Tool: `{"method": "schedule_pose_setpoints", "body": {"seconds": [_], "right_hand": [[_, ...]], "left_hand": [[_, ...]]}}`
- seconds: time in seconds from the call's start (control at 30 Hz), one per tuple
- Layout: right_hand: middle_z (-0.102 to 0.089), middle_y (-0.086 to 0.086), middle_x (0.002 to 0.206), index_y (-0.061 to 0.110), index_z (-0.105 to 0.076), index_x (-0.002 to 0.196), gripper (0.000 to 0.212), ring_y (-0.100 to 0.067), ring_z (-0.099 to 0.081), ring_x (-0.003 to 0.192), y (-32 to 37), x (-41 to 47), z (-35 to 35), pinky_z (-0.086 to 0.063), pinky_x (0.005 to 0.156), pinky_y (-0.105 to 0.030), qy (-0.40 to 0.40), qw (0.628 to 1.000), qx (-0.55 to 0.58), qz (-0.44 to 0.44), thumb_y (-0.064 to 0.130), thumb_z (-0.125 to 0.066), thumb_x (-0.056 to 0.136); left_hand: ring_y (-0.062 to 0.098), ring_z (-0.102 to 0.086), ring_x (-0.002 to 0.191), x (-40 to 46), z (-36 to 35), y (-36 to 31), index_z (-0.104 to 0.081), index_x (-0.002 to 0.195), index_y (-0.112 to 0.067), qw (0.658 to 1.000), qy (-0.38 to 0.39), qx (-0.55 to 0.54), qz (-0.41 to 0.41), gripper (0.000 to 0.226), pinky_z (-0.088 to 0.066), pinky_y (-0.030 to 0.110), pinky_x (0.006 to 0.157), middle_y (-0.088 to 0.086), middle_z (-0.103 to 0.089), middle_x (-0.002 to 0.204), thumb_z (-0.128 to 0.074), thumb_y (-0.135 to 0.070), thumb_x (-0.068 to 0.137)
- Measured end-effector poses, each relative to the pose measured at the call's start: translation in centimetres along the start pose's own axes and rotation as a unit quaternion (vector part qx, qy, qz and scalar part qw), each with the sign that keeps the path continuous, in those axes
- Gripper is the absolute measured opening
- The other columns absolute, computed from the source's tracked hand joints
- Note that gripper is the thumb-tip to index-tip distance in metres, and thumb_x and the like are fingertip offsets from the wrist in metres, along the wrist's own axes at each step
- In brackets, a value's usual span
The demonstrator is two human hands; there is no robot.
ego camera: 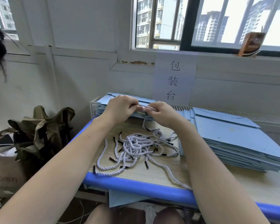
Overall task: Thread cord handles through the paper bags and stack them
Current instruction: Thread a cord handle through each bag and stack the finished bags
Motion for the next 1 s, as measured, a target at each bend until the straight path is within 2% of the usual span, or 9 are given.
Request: {"method": "schedule_pose_setpoints", "body": {"seconds": [0.1,0.23,0.3,0.43,0.53,0.67,0.8,0.9,1.0], "right_hand": [[-0.059,-0.013,0.083,0.006,-0.065,0.085,0.031,-0.021,-0.047,0.076,-0.2,0.1,0.3,-0.034,0.065,-0.033,-0.024,1.0,-0.007,0.013,0.03,-0.055,0.102],[-0.05,0.002,0.075,0.015,-0.062,0.075,0.029,-0.021,-0.046,0.076,-0.3,0.3,0.4,-0.034,0.063,-0.027,-0.023,0.999,-0.015,0.018,0.028,-0.057,0.102],[-0.047,0.003,0.077,0.022,-0.053,0.066,0.036,-0.02,-0.044,0.076,0.0,0.3,0.5,-0.032,0.062,-0.024,-0.026,0.999,-0.013,0.02,0.026,-0.056,0.102],[-0.049,-0.005,0.086,0.007,-0.059,0.076,0.034,-0.02,-0.044,0.077,0.4,0.4,0.7,-0.03,0.062,-0.033,-0.046,0.999,-0.006,0.025,0.026,-0.053,0.103],[-0.045,-0.001,0.073,0.012,-0.055,0.069,0.037,-0.017,-0.041,0.066,0.4,0.3,0.9,-0.03,0.058,-0.032,-0.059,0.998,0.024,0.015,0.025,-0.054,0.103],[-0.039,0.003,0.059,0.011,-0.063,0.078,0.028,-0.013,-0.033,0.054,0.0,0.0,1.2,-0.027,0.052,-0.028,-0.068,0.995,0.07,-0.011,0.023,-0.056,0.102],[-0.043,0.003,0.06,0.014,-0.064,0.074,0.031,-0.012,-0.034,0.055,-0.2,-0.1,1.1,-0.027,0.05,-0.025,-0.068,0.996,0.06,-0.026,0.021,-0.055,0.103],[-0.045,0.0,0.061,0.005,-0.068,0.082,0.029,-0.013,-0.035,0.056,-0.3,0.0,1.0,-0.028,0.052,-0.027,-0.079,0.994,0.067,-0.041,0.019,-0.053,0.103],[-0.044,-0.002,0.059,0.005,-0.06,0.072,0.032,-0.015,-0.036,0.056,-0.7,0.1,1.2,-0.028,0.054,-0.03,-0.12,0.988,0.073,-0.061,0.013,-0.051,0.102]], "left_hand": [[0.024,-0.049,0.066,0.0,0.0,0.1,-0.071,0.079,-0.015,1.0,-0.016,-0.001,0.004,0.031,-0.03,0.031,0.059,-0.005,-0.052,0.058,-0.065,-0.042,0.093],[0.024,-0.049,0.07,-0.1,0.1,-0.3,-0.07,0.081,-0.013,0.999,-0.027,0.017,0.004,0.032,-0.03,0.032,0.061,-0.003,-0.055,0.064,-0.063,-0.042,0.094],[0.023,-0.046,0.069,-0.2,0.1,-0.5,-0.068,0.081,-0.014,0.999,-0.039,0.03,0.008,0.033,-0.029,0.032,0.063,-0.007,-0.05,0.061,-0.062,-0.043,0.094],[0.029,-0.055,0.072,-0.3,0.2,-0.9,-0.068,0.082,-0.015,0.995,-0.085,0.049,0.0,0.03,-0.036,0.033,0.062,-0.01,-0.048,0.063,-0.061,-0.041,0.095],[0.03,-0.057,0.066,-0.5,0.2,-1.3,-0.065,0.075,-0.013,0.99,-0.126,0.055,-0.024,0.032,-0.036,0.032,0.057,-0.009,-0.046,0.06,-0.064,-0.038,0.094],[0.028,-0.055,0.077,-0.3,-0.2,-1.4,-0.068,0.073,-0.009,0.984,-0.162,0.05,-0.059,0.027,-0.043,0.038,0.071,0.0,-0.064,0.07,-0.067,-0.033,0.086],[0.023,-0.047,0.095,-0.2,-0.9,-1.4,-0.072,0.078,-0.012,0.974,-0.197,0.089,-0.072,0.028,-0.036,0.039,0.083,-0.001,-0.066,0.091,-0.069,-0.039,0.084],[0.022,-0.039,0.099,-0.5,-0.8,-2.2,-0.069,0.097,-0.015,0.963,-0.238,0.101,-0.072,0.026,-0.029,0.034,0.084,0.007,-0.057,0.101,-0.079,-0.031,0.079],[0.022,-0.038,0.09,-0.9,-0.7,-3.6,-0.056,0.095,-0.011,0.957,-0.247,0.101,-0.114,0.033,-0.032,0.034,0.082,0.009,-0.05,0.094,-0.083,-0.014,0.076]]}}
Point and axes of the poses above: each hand's wrist, its own x-axis towards the middle knuckle, its own z-axis out of the back of the hand, y = z × x, the point moved 4 cm from there along x, towards the middle knuckle
